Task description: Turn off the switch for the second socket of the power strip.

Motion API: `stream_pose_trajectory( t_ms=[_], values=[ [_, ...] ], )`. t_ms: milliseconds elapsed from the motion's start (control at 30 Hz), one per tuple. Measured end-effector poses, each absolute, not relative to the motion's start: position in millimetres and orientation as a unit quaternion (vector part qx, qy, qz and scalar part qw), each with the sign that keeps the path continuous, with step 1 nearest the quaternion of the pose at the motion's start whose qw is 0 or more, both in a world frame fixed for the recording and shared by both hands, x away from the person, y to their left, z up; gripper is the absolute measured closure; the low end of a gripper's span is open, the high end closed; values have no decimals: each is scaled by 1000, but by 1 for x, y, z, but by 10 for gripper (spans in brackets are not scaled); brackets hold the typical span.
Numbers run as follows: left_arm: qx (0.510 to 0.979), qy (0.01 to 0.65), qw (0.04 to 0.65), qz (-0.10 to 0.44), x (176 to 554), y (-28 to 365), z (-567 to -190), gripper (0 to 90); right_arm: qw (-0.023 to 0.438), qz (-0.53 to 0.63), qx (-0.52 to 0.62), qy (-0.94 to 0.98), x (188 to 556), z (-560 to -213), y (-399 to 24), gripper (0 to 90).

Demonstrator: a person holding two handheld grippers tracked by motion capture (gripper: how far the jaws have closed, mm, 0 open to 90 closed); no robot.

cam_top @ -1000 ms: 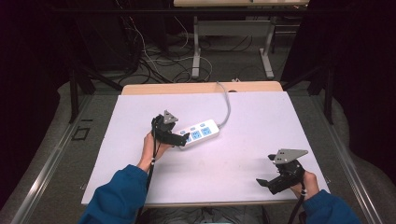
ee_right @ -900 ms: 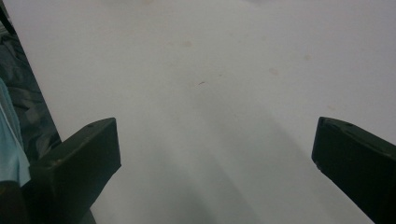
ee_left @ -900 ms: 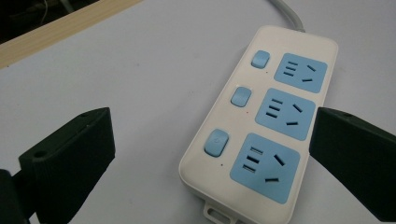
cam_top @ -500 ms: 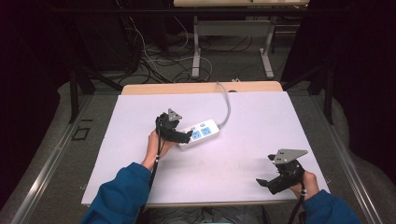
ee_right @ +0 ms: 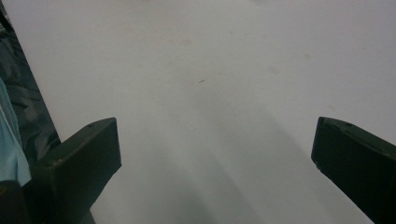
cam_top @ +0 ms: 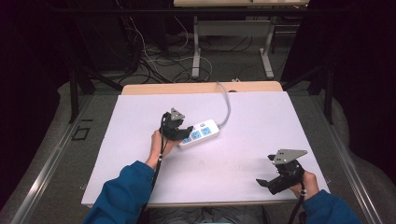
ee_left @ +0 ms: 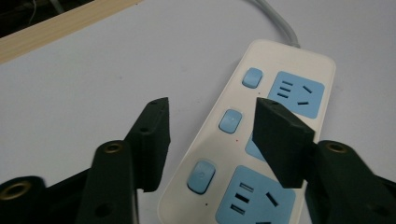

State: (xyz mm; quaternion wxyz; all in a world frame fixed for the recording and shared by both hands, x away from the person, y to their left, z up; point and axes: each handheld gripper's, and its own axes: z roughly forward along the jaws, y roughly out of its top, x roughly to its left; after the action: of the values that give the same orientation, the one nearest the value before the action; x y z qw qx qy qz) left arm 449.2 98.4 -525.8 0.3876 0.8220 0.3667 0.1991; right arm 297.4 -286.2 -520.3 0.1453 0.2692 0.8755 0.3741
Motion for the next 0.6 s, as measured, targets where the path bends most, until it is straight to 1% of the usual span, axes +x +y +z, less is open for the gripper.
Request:
stream_pose_trajectory(
  t_ms=[167, 367, 400, 600],
  values=[
    [821, 362, 396, 194, 450, 96, -527, 730, 143, 374, 273, 875, 297, -520, -286, 7],
    [821, 355, 402, 194, 452, 91, -529, 882, 142, 373, 272, 876, 297, -520, -286, 8],
    [821, 355, 402, 194, 453, 90, -530, 897, 143, 372, 268, 877, 297, -520, -286, 8],
    [821, 355, 405, 190, 454, 89, -531, 900, 143, 372, 268, 877, 297, -520, -286, 8]
  ],
)
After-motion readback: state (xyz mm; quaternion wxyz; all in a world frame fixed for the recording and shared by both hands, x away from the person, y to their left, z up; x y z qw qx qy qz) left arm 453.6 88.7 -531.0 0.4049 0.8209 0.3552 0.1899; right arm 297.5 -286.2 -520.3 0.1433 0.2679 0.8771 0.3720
